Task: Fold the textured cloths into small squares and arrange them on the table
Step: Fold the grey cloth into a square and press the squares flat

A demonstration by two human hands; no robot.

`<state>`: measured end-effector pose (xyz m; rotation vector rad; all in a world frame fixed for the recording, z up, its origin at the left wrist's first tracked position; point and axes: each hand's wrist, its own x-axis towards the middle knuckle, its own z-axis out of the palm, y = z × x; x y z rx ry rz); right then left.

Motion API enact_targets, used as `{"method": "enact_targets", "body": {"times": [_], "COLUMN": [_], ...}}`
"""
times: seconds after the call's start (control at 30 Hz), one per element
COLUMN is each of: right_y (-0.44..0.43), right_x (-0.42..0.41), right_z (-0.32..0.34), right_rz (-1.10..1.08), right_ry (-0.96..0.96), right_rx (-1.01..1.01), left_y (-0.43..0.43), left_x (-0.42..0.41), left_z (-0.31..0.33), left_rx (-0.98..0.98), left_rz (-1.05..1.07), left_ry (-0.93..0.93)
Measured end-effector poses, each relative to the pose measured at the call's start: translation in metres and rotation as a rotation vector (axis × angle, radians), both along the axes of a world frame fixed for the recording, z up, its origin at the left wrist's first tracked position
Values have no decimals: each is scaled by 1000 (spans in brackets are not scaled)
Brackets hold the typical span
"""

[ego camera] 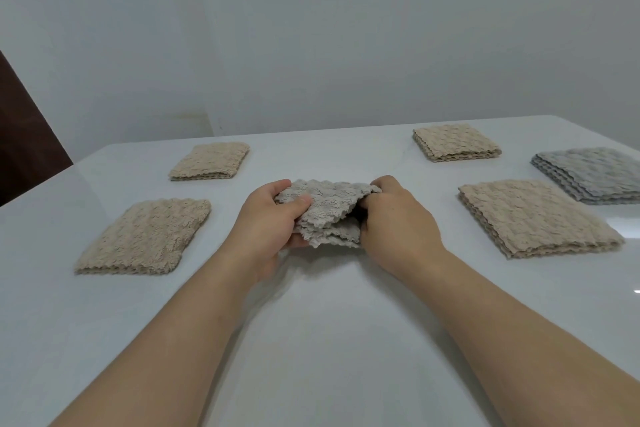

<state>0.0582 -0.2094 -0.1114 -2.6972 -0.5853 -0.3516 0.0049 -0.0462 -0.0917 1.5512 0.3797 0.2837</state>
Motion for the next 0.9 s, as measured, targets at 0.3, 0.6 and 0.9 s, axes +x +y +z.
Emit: {"method": "enact_targets", "body": {"times": [0.3,0.6,0.9], "right_y": [-4,1,-2], "right_x": [6,1,12], "right_z": [-2,1,-4], "right_rz": [60,104,24], "right_ry": [-112,155,592], "right_rx": [144,1001,1123], "left_y": [8,20,21], "left_x": [3,5,4], "left_z": [2,5,1], "left_rx": [-85,-350,-264], "left_rz": [54,110,170], "left_ry": [23,19,59]}}
